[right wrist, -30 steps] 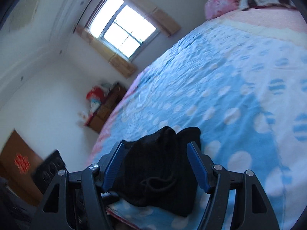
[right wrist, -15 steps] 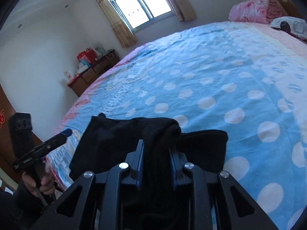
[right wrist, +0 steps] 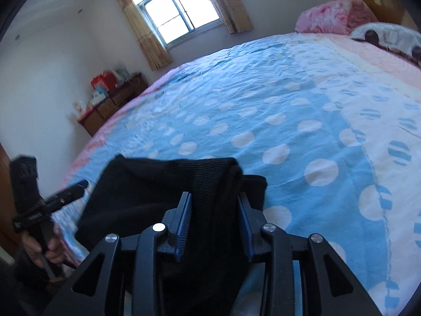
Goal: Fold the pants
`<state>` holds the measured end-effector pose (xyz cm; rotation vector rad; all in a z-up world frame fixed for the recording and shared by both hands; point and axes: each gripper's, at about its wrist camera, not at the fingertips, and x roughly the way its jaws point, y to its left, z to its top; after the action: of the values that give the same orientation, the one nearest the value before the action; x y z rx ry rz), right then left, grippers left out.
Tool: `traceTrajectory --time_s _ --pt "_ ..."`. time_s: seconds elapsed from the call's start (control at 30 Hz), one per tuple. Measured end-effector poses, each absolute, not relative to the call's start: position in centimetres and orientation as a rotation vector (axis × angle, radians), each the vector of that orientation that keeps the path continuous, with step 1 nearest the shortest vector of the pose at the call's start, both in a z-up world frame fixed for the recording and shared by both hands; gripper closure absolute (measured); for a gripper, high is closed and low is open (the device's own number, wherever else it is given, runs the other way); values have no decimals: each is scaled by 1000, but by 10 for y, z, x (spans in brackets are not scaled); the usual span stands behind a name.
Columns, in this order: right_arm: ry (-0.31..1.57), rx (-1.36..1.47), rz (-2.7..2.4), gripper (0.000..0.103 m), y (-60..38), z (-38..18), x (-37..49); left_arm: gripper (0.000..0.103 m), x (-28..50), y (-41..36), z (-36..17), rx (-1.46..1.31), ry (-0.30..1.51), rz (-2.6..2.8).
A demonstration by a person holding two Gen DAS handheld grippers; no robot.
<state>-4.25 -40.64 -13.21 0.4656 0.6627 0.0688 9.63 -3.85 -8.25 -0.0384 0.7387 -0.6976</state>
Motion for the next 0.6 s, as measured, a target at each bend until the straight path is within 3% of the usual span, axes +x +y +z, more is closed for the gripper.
traceTrajectory --time_s 0.1,0.23,0.33,0.4,0.5,0.6 --pt "564 473 50 67 -409 -102 -74 16 98 -31 -71 -38 698 -667" --pt "624 232 161 67 -351 -81 -86 14 99 -40 -73 -55 710 -693" --pt "693 113 241 67 -309 -90 -76 14 94 -52 -82 -33 747 -707" --pt "739 66 230 74 -299 -105 -70 14 89 -57 -88 7 765 -705" --pt "808 109 184 77 -314 -127 -71 14 85 -49 -90 34 757 -683" --pt "797 52 156 75 -315 -129 -89 14 88 -27 -86 7 753 -662"
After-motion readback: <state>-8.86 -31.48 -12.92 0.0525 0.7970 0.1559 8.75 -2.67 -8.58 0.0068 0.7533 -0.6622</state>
